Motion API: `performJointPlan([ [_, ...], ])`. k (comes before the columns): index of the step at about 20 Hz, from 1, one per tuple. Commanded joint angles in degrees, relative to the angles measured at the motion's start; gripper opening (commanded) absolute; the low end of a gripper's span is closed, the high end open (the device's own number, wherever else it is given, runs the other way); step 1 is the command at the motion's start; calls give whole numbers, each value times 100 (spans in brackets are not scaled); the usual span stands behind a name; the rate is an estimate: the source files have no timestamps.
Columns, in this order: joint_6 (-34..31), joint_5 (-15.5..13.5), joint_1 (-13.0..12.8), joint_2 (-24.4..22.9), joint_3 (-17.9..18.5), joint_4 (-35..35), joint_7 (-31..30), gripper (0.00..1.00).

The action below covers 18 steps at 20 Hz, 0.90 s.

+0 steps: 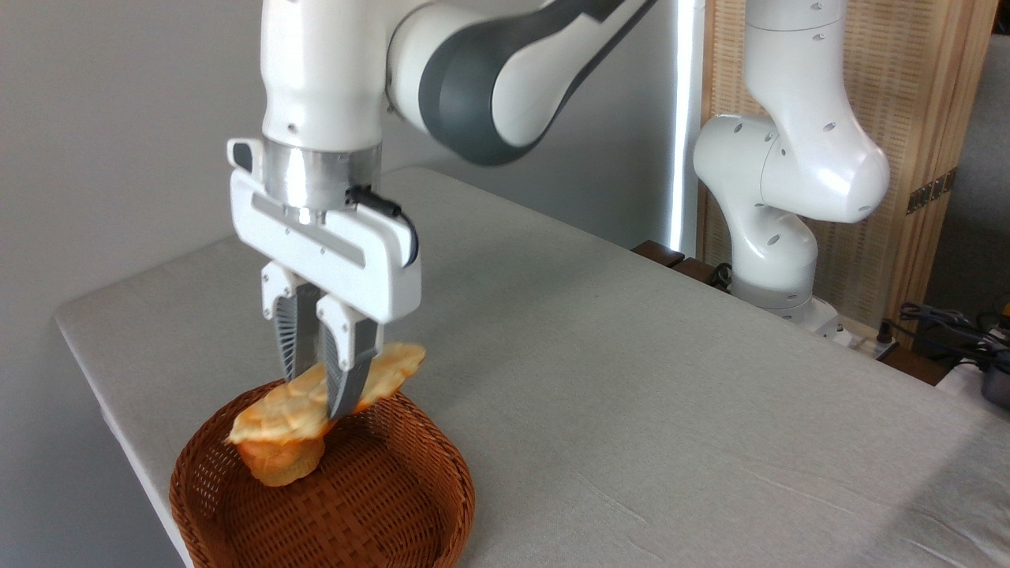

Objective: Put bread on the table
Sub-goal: 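Lift the held bread roll up out of the basket and carry it aside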

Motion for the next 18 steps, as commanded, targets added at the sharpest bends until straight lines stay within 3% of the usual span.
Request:
performJointPlan([
  [1, -629, -110, 7, -488, 3, -313, 44, 48],
  [5, -911, -119, -54, -1077, -6, -857, 44, 48],
  [7, -1043, -119, -212, -1332, 12, -1139, 44, 48],
  [11, -1306, -119, -335, -1561, 12, -1526, 44, 49],
  [14, -1386, -119, -423, -1553, 12, -1755, 44, 53],
  [17, -1326, -119, -529, -1509, -6, -1992, 36, 63],
  [18, -1281, -119, -546, -1465, -6, -2019, 36, 70],
])
